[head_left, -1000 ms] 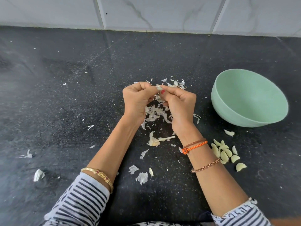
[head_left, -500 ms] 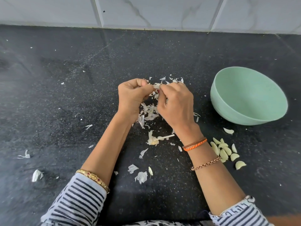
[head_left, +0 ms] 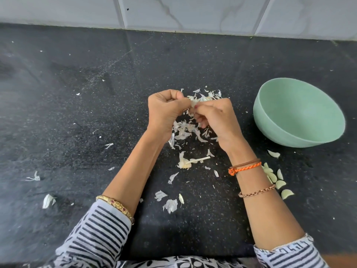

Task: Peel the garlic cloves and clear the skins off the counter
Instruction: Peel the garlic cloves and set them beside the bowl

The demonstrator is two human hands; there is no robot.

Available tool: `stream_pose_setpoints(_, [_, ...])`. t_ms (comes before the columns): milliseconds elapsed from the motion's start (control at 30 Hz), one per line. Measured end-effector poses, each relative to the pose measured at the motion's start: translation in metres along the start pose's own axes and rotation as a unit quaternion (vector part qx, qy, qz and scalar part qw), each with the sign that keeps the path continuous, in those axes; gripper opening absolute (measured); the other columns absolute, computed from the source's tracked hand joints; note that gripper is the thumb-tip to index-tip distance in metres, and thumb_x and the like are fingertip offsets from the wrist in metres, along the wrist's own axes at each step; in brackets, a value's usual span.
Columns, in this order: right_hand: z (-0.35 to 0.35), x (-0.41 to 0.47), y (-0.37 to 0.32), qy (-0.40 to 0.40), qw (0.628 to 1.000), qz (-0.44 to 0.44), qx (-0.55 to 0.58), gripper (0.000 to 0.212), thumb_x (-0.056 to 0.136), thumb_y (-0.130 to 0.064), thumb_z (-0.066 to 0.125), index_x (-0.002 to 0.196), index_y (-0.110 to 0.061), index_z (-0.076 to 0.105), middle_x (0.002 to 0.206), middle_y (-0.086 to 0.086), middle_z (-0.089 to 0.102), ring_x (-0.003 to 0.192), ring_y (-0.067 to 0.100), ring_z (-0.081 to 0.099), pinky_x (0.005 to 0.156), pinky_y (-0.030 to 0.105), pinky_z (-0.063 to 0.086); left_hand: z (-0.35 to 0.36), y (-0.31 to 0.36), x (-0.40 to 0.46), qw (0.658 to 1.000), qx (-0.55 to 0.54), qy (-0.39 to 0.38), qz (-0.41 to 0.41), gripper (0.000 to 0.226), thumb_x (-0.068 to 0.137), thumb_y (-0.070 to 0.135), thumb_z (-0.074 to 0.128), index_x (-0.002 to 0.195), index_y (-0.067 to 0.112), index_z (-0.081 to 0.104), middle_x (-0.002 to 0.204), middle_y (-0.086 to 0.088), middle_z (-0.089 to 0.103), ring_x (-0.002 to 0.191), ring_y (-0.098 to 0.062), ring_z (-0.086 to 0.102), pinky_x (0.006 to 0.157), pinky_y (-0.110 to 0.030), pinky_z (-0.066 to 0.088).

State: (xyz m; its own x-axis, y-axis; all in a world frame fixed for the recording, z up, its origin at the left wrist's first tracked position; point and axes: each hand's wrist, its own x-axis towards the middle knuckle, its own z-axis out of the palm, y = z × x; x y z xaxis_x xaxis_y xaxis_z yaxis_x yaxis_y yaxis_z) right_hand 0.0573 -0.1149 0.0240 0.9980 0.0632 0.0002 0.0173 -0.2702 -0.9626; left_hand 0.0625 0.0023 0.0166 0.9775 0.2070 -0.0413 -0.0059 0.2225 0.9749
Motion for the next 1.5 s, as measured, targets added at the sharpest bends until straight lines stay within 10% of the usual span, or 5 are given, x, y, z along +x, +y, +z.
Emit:
stream_pose_setpoints(367, [0.013, -0.003, 0.006, 0.075, 0.996, -0.031, 0.026, 0.02, 0.088, -0.008, 0.058, 0.072, -0.011, 0.071, 0.071, 0.019, 0.067, 0.063, 0.027, 0.057, 0.062, 0.044, 0.051, -0.002, -0.002, 0.0, 0.996, 0.057, -0.034, 0.066, 0.026, 0.084, -0.007, 0.052, 0.069, 0.01, 0.065, 0.049, 0.014, 0.058, 0.049, 0.004, 0.049, 0.053, -0.007, 0.037])
stream_pose_setpoints(700, [0.009, 0.0, 0.012, 0.134, 0.978, -0.152, -0.046, 0.012, 0.086, -0.004, 0.062, 0.091, -0.006, 0.073, 0.066, -0.013, 0.062, 0.058, -0.002, 0.056, 0.056, 0.012, 0.043, -0.004, -0.008, 0.001, 0.992, 0.054, -0.071, 0.093, 0.014, 0.086, 0.002, 0.06, 0.079, 0.012, 0.067, 0.063, 0.012, 0.067, 0.063, 0.001, 0.059, 0.065, -0.013, 0.047])
stream_pose_setpoints(933, [0.006, -0.002, -0.004, 0.105, 0.947, 0.091, 0.29, 0.012, 0.087, -0.004, 0.06, 0.083, -0.009, 0.07, 0.07, 0.0, 0.067, 0.068, 0.009, 0.061, 0.063, 0.018, 0.053, 0.007, -0.007, -0.003, 0.998, 0.038, -0.041, 0.034, 0.038, 0.096, 0.01, 0.044, 0.058, 0.013, 0.046, 0.051, 0.01, 0.041, 0.052, -0.004, 0.033, 0.054, -0.021, 0.029])
stream_pose_setpoints(1167, [0.005, -0.002, 0.01, 0.142, 0.975, -0.153, -0.08, 0.017, 0.087, -0.002, 0.059, 0.091, -0.008, 0.074, 0.073, -0.004, 0.069, 0.065, 0.007, 0.063, 0.061, 0.017, 0.051, -0.004, -0.013, 0.0, 0.971, 0.166, -0.03, 0.171, 0.015, 0.088, 0.015, 0.063, 0.076, 0.022, 0.066, 0.06, 0.008, 0.057, 0.053, -0.002, 0.043, 0.054, -0.018, 0.038])
stream_pose_setpoints(1500, [0.005, -0.002, 0.009, 0.165, 0.964, -0.173, -0.116, 0.013, 0.082, -0.003, 0.062, 0.087, -0.007, 0.074, 0.07, -0.002, 0.067, 0.069, 0.01, 0.061, 0.061, 0.021, 0.052, -0.009, -0.01, 0.0, 0.927, 0.285, -0.031, 0.243, 0.012, 0.081, 0.011, 0.059, 0.081, 0.011, 0.072, 0.071, 0.007, 0.063, 0.062, 0.001, 0.052, 0.057, -0.01, 0.038])
